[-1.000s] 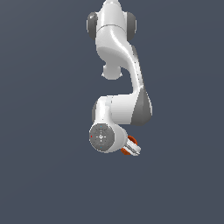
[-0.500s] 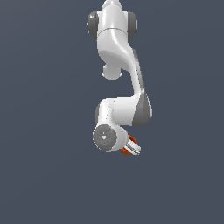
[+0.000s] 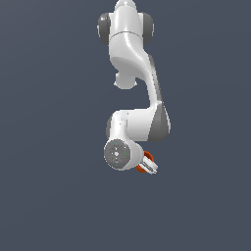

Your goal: Pick up the object and move it to a goal position.

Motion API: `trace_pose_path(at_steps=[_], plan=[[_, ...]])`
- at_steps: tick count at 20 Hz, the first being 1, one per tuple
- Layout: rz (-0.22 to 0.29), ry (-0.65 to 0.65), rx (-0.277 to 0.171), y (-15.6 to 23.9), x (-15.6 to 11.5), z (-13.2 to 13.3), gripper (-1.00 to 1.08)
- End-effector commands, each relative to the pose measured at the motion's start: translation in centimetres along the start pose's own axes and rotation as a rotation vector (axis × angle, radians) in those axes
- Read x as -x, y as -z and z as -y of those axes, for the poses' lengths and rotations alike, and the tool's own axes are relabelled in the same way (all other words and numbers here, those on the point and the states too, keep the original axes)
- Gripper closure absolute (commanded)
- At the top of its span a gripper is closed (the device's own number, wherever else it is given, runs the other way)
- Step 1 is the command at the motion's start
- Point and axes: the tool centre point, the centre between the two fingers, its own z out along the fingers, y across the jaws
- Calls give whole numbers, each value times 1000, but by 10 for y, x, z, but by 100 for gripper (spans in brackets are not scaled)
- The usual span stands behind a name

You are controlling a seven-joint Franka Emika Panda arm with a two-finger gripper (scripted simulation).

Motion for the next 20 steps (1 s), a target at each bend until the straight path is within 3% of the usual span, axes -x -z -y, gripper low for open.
trace_pose_path(at_steps=[1,11,20], plan=[[1,1,1,-1,0,0,108],[-13,6,-2,16,2,-10,108],[-62,28,-8,77,14,-48,108]])
